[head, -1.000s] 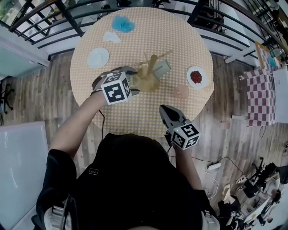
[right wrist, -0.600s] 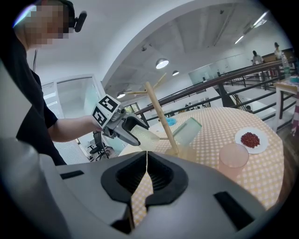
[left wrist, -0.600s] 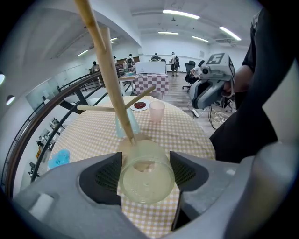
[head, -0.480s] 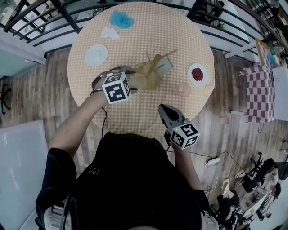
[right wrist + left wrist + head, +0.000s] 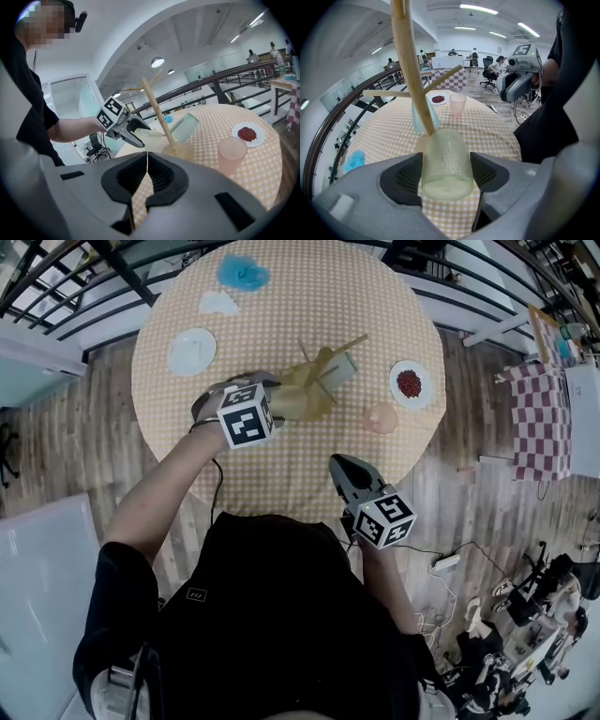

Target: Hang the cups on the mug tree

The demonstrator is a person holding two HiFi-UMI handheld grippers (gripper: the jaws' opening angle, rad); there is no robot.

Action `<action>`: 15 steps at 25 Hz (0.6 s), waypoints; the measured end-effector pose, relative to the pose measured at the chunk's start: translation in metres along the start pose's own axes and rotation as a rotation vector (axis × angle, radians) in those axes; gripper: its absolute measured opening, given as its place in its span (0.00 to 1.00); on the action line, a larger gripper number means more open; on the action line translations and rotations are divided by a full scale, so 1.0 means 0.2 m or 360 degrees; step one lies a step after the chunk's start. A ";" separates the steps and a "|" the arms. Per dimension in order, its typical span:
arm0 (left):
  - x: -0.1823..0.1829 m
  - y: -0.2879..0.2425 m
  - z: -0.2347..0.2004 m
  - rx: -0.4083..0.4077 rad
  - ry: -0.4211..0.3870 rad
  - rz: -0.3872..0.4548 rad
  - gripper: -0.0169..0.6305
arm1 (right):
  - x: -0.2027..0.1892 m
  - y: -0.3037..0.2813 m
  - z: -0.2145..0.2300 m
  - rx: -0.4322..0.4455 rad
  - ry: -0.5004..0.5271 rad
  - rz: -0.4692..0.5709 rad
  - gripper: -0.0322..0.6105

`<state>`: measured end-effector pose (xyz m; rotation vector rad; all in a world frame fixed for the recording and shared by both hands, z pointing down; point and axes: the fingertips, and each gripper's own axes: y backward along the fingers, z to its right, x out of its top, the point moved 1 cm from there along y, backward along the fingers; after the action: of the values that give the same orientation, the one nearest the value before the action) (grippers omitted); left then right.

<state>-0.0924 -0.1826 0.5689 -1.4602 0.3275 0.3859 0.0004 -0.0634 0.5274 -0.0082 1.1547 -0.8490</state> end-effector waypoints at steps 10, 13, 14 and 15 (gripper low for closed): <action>0.00 -0.08 -0.01 0.0043 -0.0075 -0.0116 0.50 | -0.05 0.03 0.04 -0.0049 -0.0041 0.0008 0.08; 0.00 -0.08 -0.01 0.0051 -0.0049 -0.0099 0.50 | -0.06 0.04 0.04 -0.0051 -0.0042 0.0005 0.08; 0.00 -0.08 -0.01 0.0058 -0.0048 -0.0099 0.50 | -0.06 0.04 0.03 -0.0051 -0.0042 0.0005 0.08; -0.01 -0.08 -0.01 0.0066 -0.0050 -0.0102 0.50 | -0.06 0.05 0.03 -0.0050 -0.0041 0.0004 0.08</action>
<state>-0.0864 -0.1849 0.5837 -1.4193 0.2612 0.3482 0.0095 -0.0531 0.5356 -0.0433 1.1435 -0.8263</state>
